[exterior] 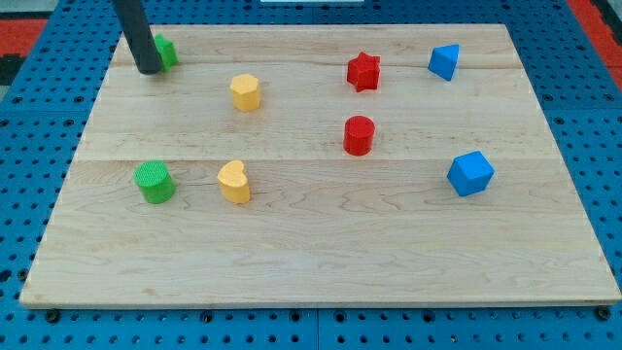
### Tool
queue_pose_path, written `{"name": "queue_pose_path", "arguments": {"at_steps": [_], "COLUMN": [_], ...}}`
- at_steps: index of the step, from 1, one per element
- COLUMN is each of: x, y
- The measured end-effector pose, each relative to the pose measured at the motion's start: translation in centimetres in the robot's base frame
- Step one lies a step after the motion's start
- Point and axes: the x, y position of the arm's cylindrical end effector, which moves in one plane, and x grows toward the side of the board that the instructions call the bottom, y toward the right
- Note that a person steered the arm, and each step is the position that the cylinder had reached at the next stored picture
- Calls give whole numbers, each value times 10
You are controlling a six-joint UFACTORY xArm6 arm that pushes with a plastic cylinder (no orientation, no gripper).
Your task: Push blue cube closer to red circle
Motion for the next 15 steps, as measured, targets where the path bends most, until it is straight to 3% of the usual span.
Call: {"name": "queue_pose_path", "arguments": {"at_steps": [1,3,6,7,8,10,11,12,13,14,15], "x": [-13,1,84,117,125,118,95,86,97,131,194], "y": [-4,-4,-36,8,51,171,226,297,409,490,499]}}
